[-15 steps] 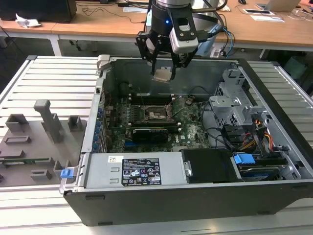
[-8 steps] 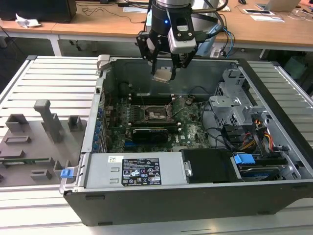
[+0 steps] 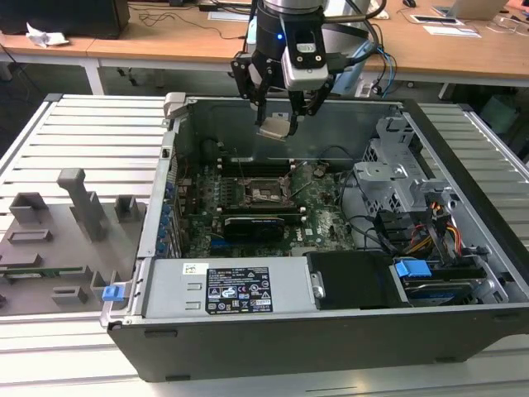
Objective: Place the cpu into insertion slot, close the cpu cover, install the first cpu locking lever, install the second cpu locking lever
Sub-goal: 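Place the cpu into insertion slot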
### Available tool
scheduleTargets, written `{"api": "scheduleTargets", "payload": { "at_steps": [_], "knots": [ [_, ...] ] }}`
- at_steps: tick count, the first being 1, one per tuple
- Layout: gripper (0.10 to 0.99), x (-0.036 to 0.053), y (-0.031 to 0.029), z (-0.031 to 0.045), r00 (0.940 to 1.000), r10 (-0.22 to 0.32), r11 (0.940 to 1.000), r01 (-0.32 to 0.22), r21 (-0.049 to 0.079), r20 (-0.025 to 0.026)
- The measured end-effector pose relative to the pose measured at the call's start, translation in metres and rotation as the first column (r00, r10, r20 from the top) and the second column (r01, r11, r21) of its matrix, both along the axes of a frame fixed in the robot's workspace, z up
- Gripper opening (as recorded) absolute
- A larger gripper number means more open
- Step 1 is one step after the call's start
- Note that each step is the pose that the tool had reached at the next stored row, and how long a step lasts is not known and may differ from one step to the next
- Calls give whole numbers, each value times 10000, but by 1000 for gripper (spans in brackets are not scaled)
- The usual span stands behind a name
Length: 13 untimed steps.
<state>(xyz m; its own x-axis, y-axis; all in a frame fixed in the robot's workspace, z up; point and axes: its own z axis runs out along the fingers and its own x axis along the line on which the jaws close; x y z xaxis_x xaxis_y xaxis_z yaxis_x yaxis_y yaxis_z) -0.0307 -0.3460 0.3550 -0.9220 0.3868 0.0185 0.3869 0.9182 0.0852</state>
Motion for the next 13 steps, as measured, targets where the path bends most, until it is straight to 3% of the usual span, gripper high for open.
{"api": "scheduleTargets", "payload": {
  "at_steps": [13],
  "knots": [
    [533, 0, 0, -1, 9977, -685, 9977, 685, 0, 0]
  ]
}}
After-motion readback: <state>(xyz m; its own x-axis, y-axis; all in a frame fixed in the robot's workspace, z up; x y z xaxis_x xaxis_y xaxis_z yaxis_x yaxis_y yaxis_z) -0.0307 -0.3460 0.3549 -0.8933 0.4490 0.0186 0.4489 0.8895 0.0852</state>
